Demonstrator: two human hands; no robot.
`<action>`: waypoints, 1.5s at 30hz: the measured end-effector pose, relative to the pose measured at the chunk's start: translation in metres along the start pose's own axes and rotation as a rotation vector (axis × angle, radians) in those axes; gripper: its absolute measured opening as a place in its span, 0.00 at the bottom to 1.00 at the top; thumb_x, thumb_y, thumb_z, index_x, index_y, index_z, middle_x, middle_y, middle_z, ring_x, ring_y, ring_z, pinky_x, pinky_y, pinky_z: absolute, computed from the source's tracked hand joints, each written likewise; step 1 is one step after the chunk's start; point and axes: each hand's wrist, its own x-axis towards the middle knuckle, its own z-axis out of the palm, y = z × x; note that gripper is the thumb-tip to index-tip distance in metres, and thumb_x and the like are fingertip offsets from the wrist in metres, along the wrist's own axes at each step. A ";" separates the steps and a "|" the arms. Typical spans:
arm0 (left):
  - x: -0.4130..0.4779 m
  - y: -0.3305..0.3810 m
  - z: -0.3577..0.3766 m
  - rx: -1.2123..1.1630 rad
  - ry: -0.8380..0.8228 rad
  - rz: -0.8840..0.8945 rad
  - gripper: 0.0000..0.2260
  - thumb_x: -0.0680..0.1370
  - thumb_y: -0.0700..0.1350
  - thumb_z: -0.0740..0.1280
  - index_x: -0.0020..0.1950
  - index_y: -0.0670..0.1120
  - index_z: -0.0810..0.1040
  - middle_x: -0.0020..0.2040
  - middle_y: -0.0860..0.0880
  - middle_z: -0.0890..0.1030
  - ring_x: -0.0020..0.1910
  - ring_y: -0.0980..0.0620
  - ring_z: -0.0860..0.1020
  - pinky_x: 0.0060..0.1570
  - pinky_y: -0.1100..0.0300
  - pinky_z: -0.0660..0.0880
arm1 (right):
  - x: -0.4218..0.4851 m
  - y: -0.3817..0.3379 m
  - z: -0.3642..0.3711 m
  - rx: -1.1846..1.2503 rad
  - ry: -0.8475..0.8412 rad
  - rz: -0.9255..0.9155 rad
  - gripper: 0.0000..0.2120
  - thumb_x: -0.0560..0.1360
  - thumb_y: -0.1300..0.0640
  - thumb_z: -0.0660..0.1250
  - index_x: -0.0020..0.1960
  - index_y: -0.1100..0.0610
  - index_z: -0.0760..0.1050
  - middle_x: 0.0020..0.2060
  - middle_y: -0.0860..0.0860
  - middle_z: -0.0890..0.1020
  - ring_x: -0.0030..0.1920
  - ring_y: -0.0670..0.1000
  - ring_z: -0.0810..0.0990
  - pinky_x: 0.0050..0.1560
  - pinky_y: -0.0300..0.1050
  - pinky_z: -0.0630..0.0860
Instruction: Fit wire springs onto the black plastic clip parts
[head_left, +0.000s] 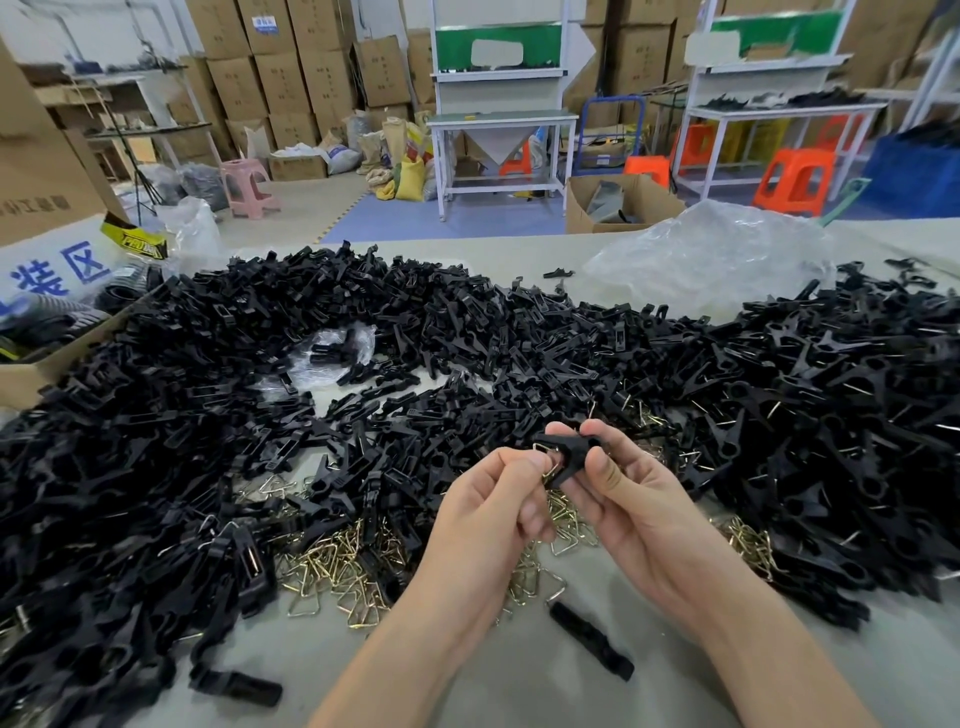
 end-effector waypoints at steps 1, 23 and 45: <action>0.000 0.000 0.000 -0.026 -0.019 -0.008 0.09 0.75 0.46 0.67 0.36 0.51 0.83 0.26 0.53 0.68 0.27 0.56 0.67 0.33 0.62 0.72 | 0.000 0.000 0.000 0.002 -0.002 0.005 0.15 0.71 0.65 0.68 0.58 0.61 0.75 0.59 0.60 0.84 0.49 0.52 0.87 0.46 0.39 0.83; 0.002 -0.005 -0.004 0.136 -0.023 -0.032 0.09 0.68 0.56 0.72 0.36 0.51 0.79 0.30 0.49 0.74 0.30 0.52 0.72 0.39 0.53 0.72 | -0.008 -0.002 0.004 -0.098 -0.043 0.061 0.23 0.62 0.56 0.83 0.55 0.59 0.84 0.47 0.62 0.86 0.44 0.55 0.86 0.44 0.46 0.84; -0.017 0.008 0.008 -0.002 -0.156 -0.155 0.29 0.71 0.62 0.69 0.61 0.41 0.75 0.44 0.45 0.75 0.35 0.51 0.72 0.33 0.58 0.71 | -0.014 0.013 0.014 -0.728 -0.123 -0.041 0.15 0.63 0.45 0.80 0.45 0.51 0.86 0.41 0.46 0.82 0.28 0.55 0.80 0.26 0.37 0.75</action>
